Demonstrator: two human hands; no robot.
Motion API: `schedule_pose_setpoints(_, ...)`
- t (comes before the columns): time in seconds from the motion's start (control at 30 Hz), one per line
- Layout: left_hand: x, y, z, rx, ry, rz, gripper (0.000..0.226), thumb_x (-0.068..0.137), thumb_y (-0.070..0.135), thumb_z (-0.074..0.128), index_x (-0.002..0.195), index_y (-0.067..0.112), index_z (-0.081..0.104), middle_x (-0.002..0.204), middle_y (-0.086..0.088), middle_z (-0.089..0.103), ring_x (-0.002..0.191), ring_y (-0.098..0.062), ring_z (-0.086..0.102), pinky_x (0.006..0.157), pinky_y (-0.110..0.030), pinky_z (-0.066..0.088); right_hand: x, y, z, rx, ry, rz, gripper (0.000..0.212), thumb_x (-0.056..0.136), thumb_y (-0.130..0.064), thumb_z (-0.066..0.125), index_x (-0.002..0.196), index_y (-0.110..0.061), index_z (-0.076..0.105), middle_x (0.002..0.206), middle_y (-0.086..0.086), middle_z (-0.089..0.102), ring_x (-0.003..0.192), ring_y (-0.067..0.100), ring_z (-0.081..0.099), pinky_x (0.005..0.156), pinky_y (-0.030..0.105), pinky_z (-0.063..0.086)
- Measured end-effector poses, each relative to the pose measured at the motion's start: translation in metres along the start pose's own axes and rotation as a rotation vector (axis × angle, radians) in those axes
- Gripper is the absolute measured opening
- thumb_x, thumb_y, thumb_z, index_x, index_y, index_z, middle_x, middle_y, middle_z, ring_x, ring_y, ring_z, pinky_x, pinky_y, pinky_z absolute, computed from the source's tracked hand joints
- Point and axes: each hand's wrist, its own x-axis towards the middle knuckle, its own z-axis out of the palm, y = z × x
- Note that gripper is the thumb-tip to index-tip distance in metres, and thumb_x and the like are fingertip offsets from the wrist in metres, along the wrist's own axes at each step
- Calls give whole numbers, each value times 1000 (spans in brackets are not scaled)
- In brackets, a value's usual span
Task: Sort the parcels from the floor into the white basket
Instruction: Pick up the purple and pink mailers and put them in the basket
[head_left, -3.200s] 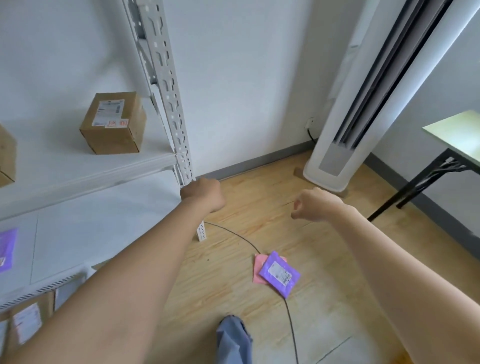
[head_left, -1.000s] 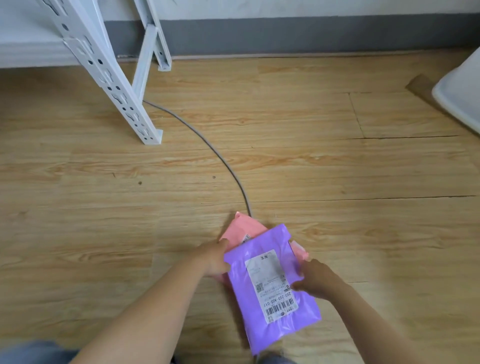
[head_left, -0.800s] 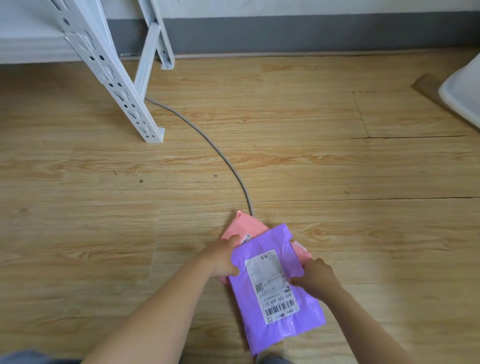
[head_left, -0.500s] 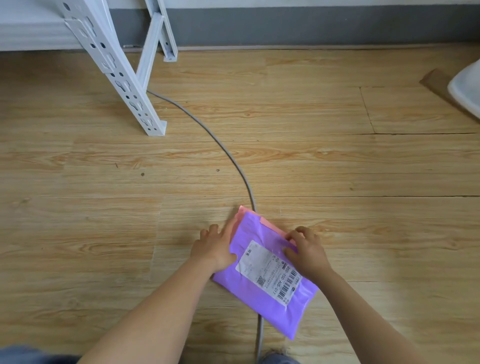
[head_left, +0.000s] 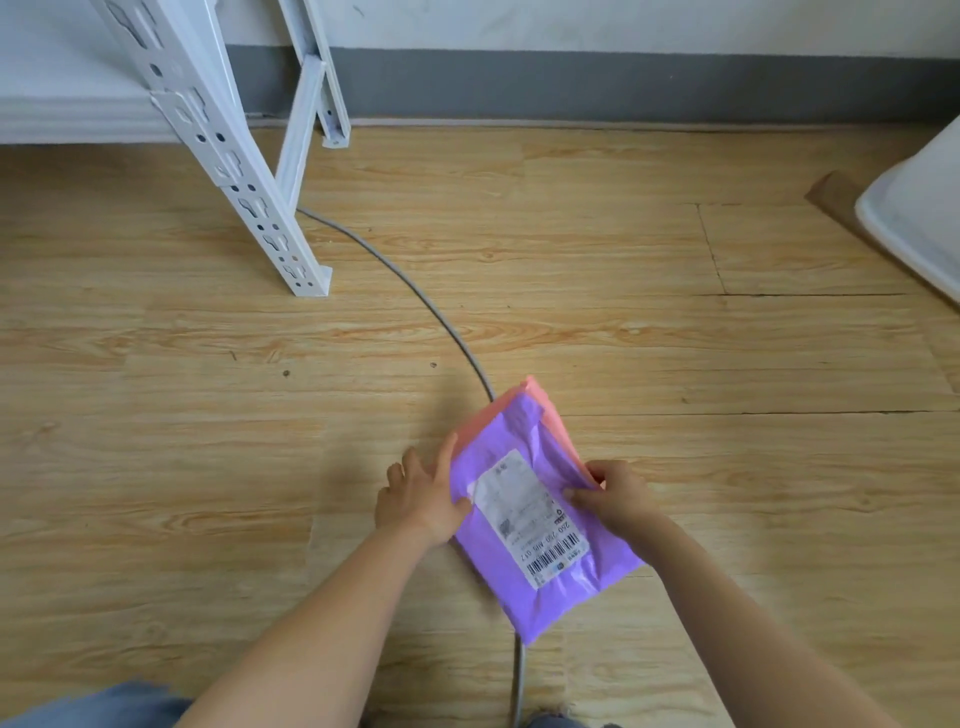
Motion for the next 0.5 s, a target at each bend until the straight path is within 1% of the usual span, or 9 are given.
schedule_pose_setpoints(0.07, -7, 2, -29, -130, 49, -42, 80, 88, 47, 51, 147, 37, -1, 147, -16, 18, 132, -34, 27, 101, -42, 34, -12, -28, -18, 139, 50, 4, 11, 80, -3, 66, 90, -1, 68, 79, 8, 61, 76, 18, 52, 67, 27, 38)
schedule_pose_setpoints(0.13, -19, 7, -65, -351, 86, -44, 82, 87, 42, 57, 148, 32, 3, 144, -17, 25, 132, -34, 29, 104, -41, 32, -30, -57, -37, 188, 89, 6, 15, 80, -2, 65, 95, 0, 67, 82, 7, 62, 77, 17, 52, 66, 26, 39)
schedule_pose_setpoints(0.2, -34, 14, -102, -569, 71, -5, 85, 86, 35, 62, 148, 28, 4, 145, -18, 28, 132, -33, 33, 106, -37, 32, -52, -88, -54, 250, 126, -13, 16, 81, -1, 65, 96, 4, 66, 79, 7, 61, 72, 15, 51, 59, 22, 41)
schedule_pose_setpoints(0.23, -44, 17, -120, -639, 47, 17, 87, 86, 34, 63, 148, 28, 2, 145, -18, 29, 131, -32, 35, 106, -36, 33, -65, -105, -63, 283, 146, -19, 15, 81, -1, 65, 94, 6, 66, 76, 7, 60, 69, 15, 51, 55, 19, 41)
schedule_pose_setpoints(0.27, -56, 20, -139, -674, 23, 42, 90, 85, 32, 64, 148, 29, 0, 146, -16, 31, 131, -32, 36, 105, -34, 34, -79, -121, -71, 329, 162, -17, 14, 82, -2, 65, 94, 6, 65, 76, 7, 60, 69, 15, 51, 56, 18, 42)
schedule_pose_setpoints(0.3, -68, 22, -157, -708, 9, 74, 92, 85, 29, 66, 147, 31, -2, 147, -12, 31, 131, -30, 37, 102, -32, 35, -92, -137, -78, 384, 169, -11, 14, 82, -2, 65, 94, 6, 65, 78, 9, 61, 71, 17, 53, 61, 23, 45)
schedule_pose_setpoints(0.37, -94, 27, -194, -861, -12, 175, 96, 85, 18, 67, 147, 36, -4, 146, 7, 25, 135, -19, 32, 97, -25, 33, -120, -171, -93, 489, 153, -10, 13, 82, -3, 66, 94, 2, 66, 86, 13, 64, 76, 21, 57, 70, 34, 48)
schedule_pose_setpoints(0.43, -122, 32, -236, -966, 8, 275, 96, 85, 8, 66, 146, 40, -2, 138, 24, 16, 129, -6, 27, 96, -23, 32, -149, -208, -111, 560, 132, -9, 10, 82, -4, 66, 92, -3, 66, 87, 13, 66, 76, 23, 60, 73, 36, 51)
schedule_pose_setpoints(0.5, -149, 38, -277, -1000, 60, 318, 95, 85, 3, 64, 147, 38, 1, 135, 30, 12, 118, -2, 29, 89, -15, 35, -176, -240, -131, 599, 123, -16, 11, 83, -6, 66, 93, -1, 67, 82, 12, 67, 72, 22, 61, 72, 35, 52)
